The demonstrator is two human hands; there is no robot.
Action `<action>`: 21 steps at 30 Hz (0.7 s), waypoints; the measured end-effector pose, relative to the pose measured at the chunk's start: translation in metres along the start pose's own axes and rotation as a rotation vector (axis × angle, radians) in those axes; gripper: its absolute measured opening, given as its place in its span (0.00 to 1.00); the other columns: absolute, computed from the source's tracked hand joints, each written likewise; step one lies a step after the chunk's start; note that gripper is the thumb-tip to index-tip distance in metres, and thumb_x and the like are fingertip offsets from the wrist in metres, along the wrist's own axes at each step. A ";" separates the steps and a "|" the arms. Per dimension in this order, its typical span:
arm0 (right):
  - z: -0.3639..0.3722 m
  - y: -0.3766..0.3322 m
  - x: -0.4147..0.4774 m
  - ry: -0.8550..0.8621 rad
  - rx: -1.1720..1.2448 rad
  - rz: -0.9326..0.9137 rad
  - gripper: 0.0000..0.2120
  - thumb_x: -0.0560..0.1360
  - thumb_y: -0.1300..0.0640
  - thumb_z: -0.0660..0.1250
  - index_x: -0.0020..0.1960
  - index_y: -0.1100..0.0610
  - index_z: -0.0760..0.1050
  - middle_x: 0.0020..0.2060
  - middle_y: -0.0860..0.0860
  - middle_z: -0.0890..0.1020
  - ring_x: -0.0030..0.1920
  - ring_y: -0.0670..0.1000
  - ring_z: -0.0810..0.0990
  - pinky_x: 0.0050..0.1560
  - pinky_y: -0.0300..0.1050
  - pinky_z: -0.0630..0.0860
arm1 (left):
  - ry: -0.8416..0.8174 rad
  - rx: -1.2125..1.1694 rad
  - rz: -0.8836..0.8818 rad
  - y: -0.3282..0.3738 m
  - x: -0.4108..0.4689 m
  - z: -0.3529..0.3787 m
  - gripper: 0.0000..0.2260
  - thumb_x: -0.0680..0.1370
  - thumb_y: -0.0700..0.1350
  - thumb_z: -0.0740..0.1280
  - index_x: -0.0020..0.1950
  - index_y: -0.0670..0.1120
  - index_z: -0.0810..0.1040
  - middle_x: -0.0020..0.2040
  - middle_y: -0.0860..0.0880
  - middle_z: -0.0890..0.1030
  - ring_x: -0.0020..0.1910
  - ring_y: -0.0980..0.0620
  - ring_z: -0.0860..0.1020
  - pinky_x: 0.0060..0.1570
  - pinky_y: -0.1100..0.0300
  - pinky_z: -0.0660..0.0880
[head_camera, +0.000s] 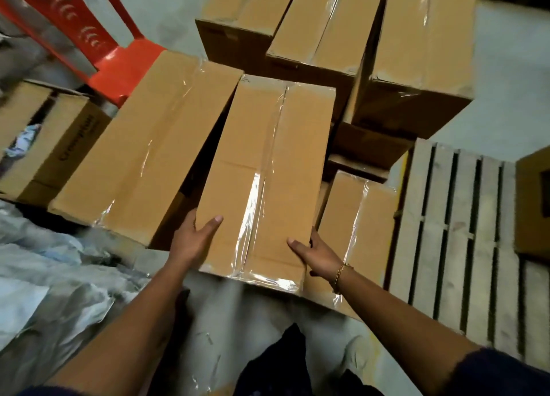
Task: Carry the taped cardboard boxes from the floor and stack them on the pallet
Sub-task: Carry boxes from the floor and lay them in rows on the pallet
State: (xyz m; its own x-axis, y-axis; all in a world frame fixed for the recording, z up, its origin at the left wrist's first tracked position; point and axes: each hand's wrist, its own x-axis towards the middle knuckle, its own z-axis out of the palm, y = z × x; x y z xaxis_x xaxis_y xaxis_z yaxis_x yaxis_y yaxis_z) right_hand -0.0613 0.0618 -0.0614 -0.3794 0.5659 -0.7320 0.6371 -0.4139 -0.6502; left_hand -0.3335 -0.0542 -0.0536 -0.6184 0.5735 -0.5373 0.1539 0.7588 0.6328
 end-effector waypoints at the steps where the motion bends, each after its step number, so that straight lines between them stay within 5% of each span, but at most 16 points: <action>1: 0.002 0.003 -0.003 0.019 0.019 -0.008 0.34 0.77 0.37 0.67 0.78 0.43 0.58 0.66 0.44 0.75 0.64 0.51 0.76 0.68 0.55 0.74 | 0.001 0.014 0.005 -0.002 -0.002 0.001 0.41 0.71 0.73 0.67 0.78 0.51 0.66 0.71 0.47 0.76 0.68 0.42 0.75 0.66 0.44 0.72; 6: -0.005 0.036 -0.030 0.071 0.085 -0.058 0.31 0.78 0.38 0.66 0.76 0.39 0.58 0.63 0.40 0.76 0.62 0.46 0.76 0.64 0.48 0.75 | -0.006 0.027 0.083 -0.002 -0.038 0.019 0.35 0.73 0.70 0.67 0.75 0.54 0.69 0.67 0.51 0.80 0.64 0.46 0.78 0.64 0.45 0.75; 9: -0.016 0.065 -0.054 0.119 0.139 -0.082 0.30 0.78 0.41 0.68 0.75 0.40 0.61 0.64 0.38 0.77 0.62 0.43 0.75 0.63 0.41 0.70 | -0.024 0.037 0.088 -0.004 -0.061 0.041 0.39 0.72 0.74 0.65 0.77 0.54 0.68 0.68 0.50 0.79 0.65 0.45 0.78 0.64 0.44 0.75; 14: -0.053 0.120 -0.102 0.197 0.252 -0.065 0.25 0.78 0.44 0.70 0.70 0.37 0.62 0.60 0.36 0.78 0.60 0.44 0.78 0.66 0.44 0.72 | -0.075 0.065 0.123 0.001 -0.104 0.098 0.50 0.65 0.82 0.60 0.79 0.54 0.65 0.73 0.47 0.76 0.70 0.42 0.74 0.67 0.39 0.73; 21: -0.129 0.226 -0.185 0.326 0.306 -0.139 0.25 0.77 0.44 0.71 0.70 0.37 0.64 0.60 0.35 0.79 0.61 0.42 0.79 0.67 0.49 0.74 | -0.135 0.111 0.250 0.043 -0.205 0.202 0.37 0.76 0.68 0.65 0.80 0.50 0.64 0.75 0.46 0.73 0.73 0.41 0.71 0.69 0.45 0.70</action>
State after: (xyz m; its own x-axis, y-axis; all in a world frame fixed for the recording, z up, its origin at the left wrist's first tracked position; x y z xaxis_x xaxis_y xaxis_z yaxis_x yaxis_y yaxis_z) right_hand 0.2389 -0.0446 -0.0464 -0.1855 0.8051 -0.5634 0.3494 -0.4819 -0.8036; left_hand -0.0442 -0.0769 -0.0286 -0.4443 0.7766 -0.4466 0.3764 0.6142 0.6936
